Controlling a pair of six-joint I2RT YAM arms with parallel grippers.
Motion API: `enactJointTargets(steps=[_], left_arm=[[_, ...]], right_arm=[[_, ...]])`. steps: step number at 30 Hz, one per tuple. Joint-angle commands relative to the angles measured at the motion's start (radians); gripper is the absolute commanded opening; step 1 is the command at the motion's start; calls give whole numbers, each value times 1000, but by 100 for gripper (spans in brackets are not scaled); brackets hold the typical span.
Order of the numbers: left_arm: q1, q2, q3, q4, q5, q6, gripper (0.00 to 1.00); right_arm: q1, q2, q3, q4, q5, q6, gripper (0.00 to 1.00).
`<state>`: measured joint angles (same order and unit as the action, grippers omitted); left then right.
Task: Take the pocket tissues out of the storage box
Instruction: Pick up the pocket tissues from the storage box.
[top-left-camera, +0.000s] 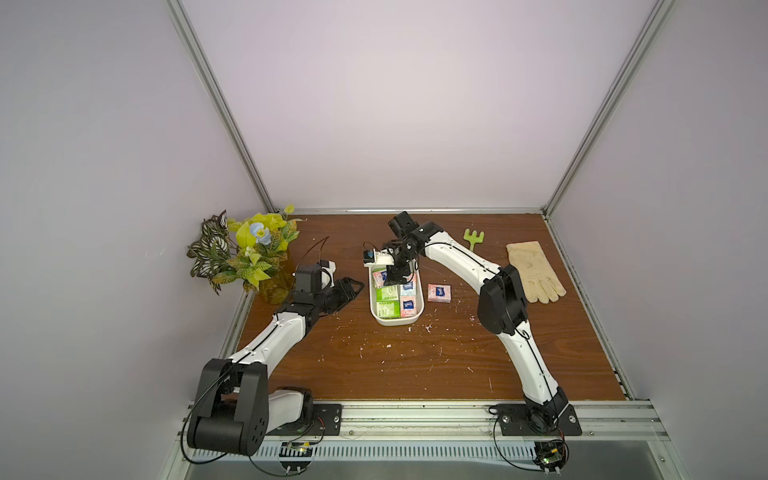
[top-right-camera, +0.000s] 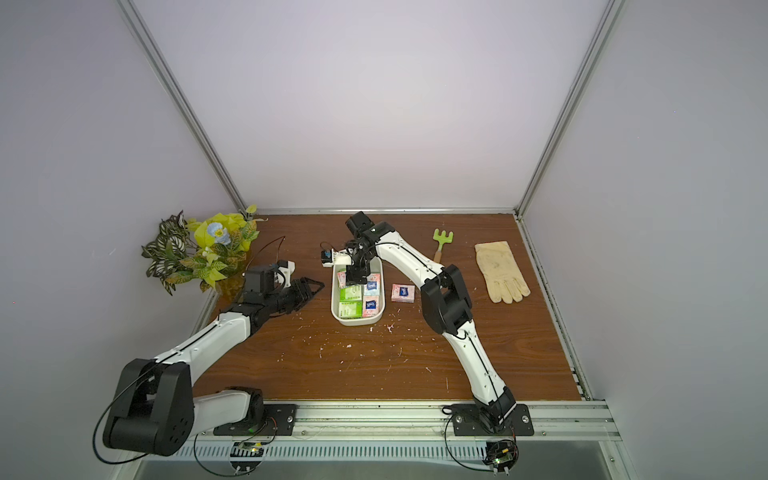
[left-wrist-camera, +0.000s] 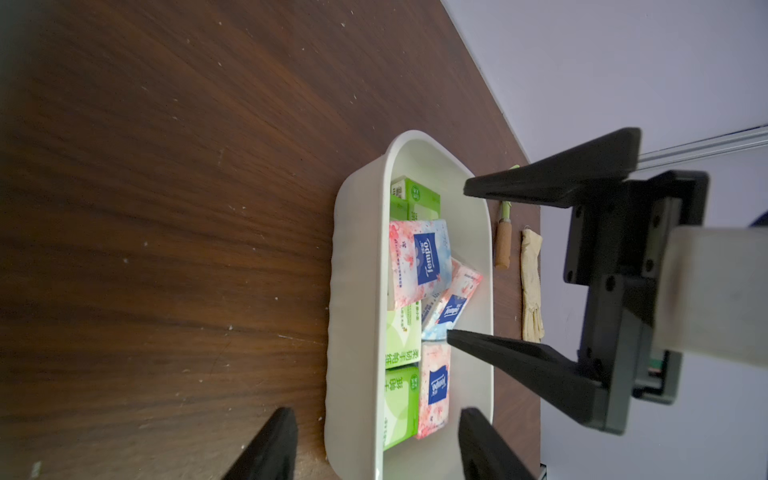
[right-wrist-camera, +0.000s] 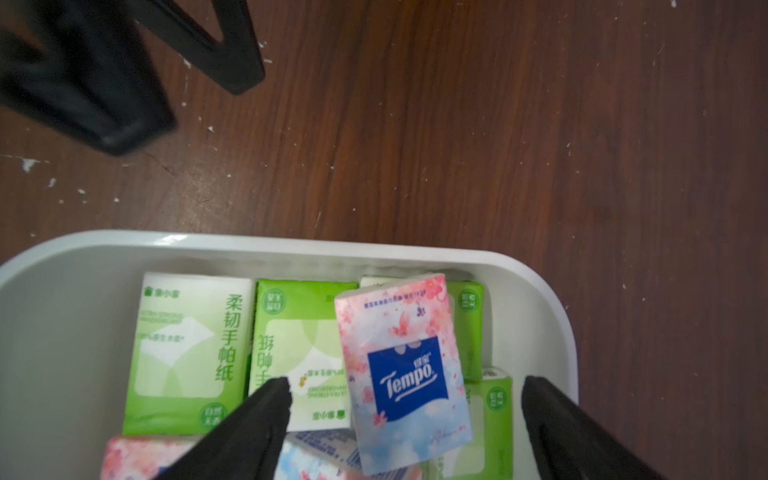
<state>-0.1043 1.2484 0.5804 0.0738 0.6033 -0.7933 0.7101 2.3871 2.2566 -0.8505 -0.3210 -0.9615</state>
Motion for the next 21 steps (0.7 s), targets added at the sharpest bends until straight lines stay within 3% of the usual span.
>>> enactJointTargets(steps=[1,13,21], left_arm=[[-9,-1,-13,20,12,-2,59],[-9,9,-17,21,9,2,59],[-9,11,-15,14,5,8,59]], right_arm=[[-4,12,65,-80,-38,-16,94],[-2,89,93,-85,-42,-20,89],[-2,98,94,-88,-28,-19,72]])
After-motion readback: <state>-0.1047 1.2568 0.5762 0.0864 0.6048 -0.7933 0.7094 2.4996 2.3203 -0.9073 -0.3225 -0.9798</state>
